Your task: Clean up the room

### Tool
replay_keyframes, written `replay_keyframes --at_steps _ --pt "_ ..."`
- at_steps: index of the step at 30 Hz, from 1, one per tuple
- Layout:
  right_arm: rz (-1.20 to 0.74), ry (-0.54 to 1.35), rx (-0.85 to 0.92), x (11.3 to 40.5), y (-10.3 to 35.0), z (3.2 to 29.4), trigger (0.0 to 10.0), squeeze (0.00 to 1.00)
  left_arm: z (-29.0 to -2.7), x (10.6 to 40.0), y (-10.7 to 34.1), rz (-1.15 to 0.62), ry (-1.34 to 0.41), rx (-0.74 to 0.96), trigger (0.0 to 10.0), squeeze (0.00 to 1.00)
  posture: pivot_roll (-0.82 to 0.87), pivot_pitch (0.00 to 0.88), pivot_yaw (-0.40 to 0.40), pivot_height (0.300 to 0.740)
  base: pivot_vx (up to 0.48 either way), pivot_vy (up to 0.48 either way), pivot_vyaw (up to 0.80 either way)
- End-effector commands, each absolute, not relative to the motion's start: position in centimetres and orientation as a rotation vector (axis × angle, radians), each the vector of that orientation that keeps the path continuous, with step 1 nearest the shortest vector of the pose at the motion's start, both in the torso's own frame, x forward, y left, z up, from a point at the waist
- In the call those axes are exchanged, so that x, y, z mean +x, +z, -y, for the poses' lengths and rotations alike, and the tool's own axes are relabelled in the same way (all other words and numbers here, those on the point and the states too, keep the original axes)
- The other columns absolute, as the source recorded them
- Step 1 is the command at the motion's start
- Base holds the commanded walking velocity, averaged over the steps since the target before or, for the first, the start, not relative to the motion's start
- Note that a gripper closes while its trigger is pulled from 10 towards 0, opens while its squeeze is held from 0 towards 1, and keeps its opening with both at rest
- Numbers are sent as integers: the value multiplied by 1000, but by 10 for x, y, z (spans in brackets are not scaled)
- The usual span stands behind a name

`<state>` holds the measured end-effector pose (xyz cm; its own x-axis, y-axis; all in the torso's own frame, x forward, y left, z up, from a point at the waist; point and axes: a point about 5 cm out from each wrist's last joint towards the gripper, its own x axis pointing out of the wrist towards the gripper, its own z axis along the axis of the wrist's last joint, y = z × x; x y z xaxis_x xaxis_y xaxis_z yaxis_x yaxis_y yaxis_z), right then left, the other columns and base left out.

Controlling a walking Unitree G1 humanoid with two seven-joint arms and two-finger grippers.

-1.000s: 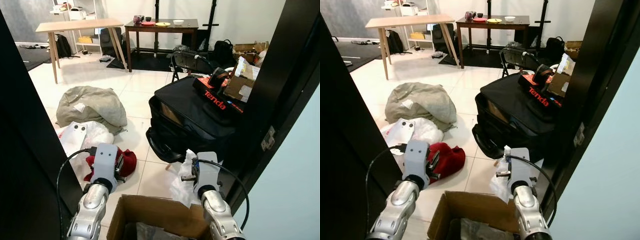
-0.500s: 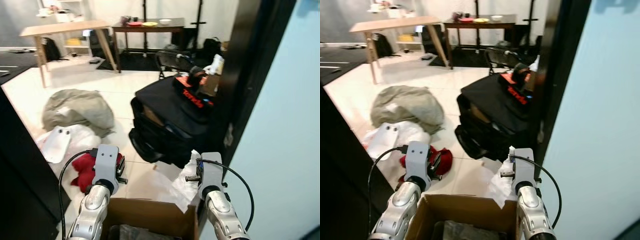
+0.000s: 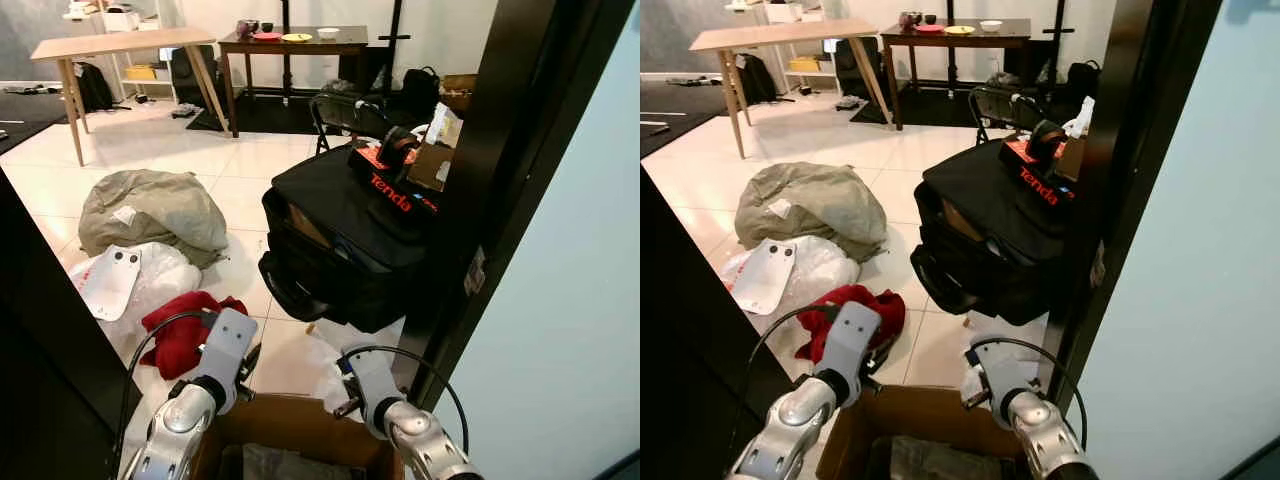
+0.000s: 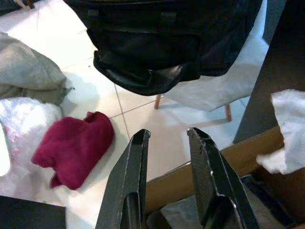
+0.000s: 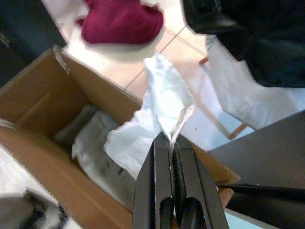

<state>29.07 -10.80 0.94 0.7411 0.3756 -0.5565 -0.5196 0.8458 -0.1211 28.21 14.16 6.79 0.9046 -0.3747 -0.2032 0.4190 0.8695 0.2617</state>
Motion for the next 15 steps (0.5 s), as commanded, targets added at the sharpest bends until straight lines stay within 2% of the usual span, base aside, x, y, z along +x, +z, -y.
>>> replay_keyframes --at_steps 1,4,8,15 --pt "-560 569 -347 293 8 103 10000 0 -143 268 53 -203 -570 424 10000 0 14 114 -12 740 0 0 0" --pt "-557 570 -358 295 8 102 10000 0 -143 265 51 -207 -603 448 10000 0 14 114 -12 740 0 0 0" --pt "-535 551 -368 300 13 101 10000 0 -145 255 46 -207 -661 522 10000 0 17 178 -27 740 0 0 0" --pt "-505 556 -337 306 19 96 10000 0 -148 246 49 -186 -675 555 10000 0 19 255 -41 740 0 0 0"
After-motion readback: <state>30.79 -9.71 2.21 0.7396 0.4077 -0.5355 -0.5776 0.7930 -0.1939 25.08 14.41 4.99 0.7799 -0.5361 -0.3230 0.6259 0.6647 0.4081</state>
